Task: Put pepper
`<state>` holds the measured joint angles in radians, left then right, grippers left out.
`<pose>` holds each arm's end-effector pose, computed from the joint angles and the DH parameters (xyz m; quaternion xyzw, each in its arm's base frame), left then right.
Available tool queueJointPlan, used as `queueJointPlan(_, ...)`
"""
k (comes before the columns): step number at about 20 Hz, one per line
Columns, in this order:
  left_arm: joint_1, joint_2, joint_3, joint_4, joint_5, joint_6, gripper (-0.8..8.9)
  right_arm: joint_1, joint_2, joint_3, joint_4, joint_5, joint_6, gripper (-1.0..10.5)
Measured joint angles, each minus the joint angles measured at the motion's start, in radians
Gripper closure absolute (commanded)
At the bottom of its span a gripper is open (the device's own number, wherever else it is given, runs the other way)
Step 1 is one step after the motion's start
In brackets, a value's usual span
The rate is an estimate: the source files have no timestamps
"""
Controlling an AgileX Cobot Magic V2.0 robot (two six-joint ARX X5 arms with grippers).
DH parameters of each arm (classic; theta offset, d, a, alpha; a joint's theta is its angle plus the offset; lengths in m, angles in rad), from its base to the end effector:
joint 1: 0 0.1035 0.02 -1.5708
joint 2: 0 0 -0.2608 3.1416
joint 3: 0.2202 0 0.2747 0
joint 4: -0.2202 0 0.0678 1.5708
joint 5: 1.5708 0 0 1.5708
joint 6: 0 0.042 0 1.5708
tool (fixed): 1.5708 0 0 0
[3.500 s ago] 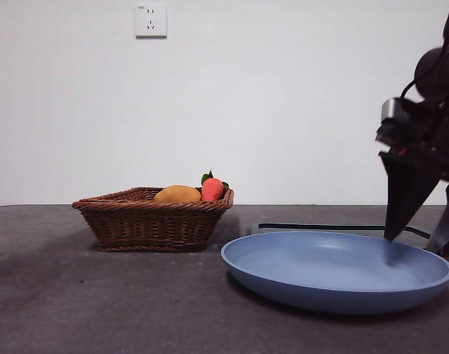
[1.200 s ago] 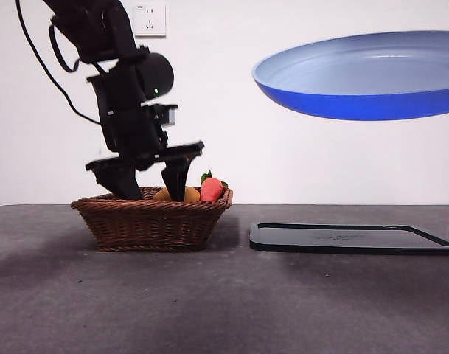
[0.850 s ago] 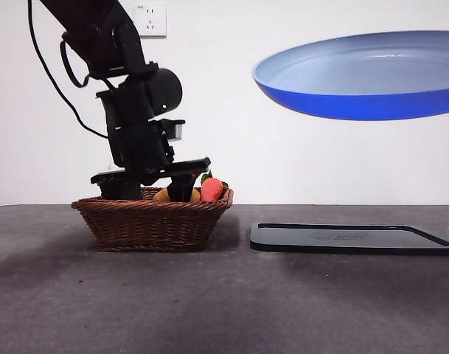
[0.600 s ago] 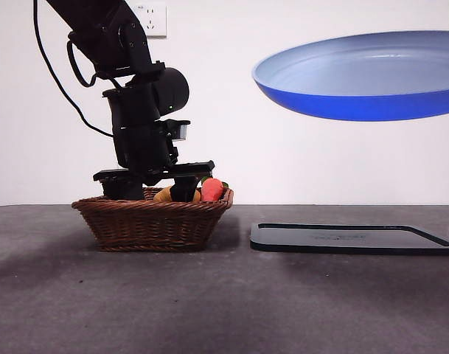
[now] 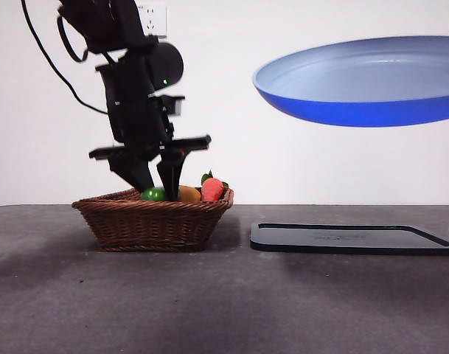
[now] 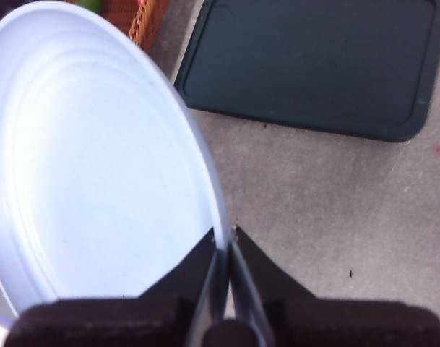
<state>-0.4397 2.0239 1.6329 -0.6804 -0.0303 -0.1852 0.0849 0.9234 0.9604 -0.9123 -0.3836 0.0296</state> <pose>0.4145 -0.1936 0.1949 0.0405 0.5104 -0.1282 0.8493 0.1947 0.0323 0.2995 0.0761 0.4222 0.2040 0.8800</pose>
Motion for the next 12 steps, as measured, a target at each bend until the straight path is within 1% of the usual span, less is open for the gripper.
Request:
queueJointPlan(4,0.0,-0.081,0.0,-0.056,0.008,0.0,6.89,0.0,0.046,0.0,0.007,0.0,0.0,9.4)
queueJointPlan(7,-0.008,-0.183,0.0,-0.086,0.055,0.0,6.89,0.0,0.135,0.0,0.066,-0.001,0.013,9.4)
queueJointPlan(12,-0.087,-0.335,0.002,-0.104,0.133,0.0,6.88,0.0,0.357,0.0,0.212,-0.003,0.08,9.4)
